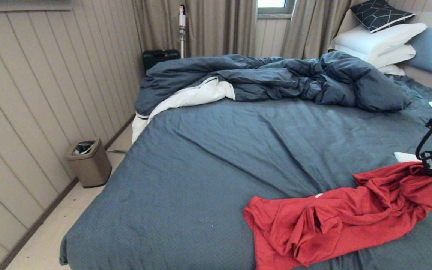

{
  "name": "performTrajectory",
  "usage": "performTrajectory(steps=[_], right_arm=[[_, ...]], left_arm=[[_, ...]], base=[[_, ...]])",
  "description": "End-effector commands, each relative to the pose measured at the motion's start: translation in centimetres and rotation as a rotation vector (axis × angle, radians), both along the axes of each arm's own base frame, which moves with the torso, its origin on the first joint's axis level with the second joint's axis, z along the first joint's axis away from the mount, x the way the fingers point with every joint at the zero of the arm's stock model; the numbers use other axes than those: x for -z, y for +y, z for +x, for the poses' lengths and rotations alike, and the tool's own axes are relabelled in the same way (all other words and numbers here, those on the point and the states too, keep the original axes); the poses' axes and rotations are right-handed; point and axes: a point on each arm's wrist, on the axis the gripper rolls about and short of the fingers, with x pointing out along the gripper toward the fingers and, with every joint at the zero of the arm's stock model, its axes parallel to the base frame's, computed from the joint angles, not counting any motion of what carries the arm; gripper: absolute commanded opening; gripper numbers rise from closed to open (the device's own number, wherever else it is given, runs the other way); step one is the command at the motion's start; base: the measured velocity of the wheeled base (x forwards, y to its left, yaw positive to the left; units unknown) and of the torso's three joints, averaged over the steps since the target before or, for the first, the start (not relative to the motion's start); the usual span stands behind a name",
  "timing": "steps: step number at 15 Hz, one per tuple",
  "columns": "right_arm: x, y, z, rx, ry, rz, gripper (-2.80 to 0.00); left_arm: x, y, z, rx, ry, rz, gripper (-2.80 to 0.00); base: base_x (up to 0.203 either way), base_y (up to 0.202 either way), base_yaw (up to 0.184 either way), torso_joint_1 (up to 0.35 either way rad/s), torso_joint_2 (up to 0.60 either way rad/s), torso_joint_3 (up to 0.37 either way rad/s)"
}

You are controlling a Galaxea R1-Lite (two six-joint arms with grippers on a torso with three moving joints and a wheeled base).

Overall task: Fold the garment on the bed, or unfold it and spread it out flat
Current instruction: Unford the red T-shirt

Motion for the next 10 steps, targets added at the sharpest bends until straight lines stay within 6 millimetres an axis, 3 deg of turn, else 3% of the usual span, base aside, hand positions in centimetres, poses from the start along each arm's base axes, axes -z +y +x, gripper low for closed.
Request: performTrajectory(steps=[1,2,3,7,10], right_arm=[[1.8,-1.6,0.3,0.026,0.032,0.012,-2.8],[1.9,-1.7,0.3,0.028,0.034,0.012,-2.8],[2.0,-1.7,0.4,0.027,0.035,0.012,0.0],[1.3,-1.2,-0.1,0.007,0.025,0.018,0.0],[-1.0,0.1,-1.7,-0.044,-0.047,0.063,0.0]], left_arm=[[0.0,0.0,0.0,-0.002,0.002,0.0,-2.8],[0.0,0.0,0.0,-0.002,0.002,0.0,-2.8],[0.0,0.0,0.0,-0.002,0.002,0.0,-2.8],[0.0,0.0,0.0,-0.002,0.002,0.0,-2.8],[0.0,0.0,0.0,-0.002,0.002,0.0,-2.8]], base=[[0.0,0.0,0.0,0.0,0.0,0.0],[0.0,0.0,0.0,0.0,0.0,0.0],[0.0,0.0,0.0,0.0,0.0,0.0],[0.0,0.0,0.0,0.0,0.0,0.0],[0.0,0.0,0.0,0.0,0.0,0.0]])
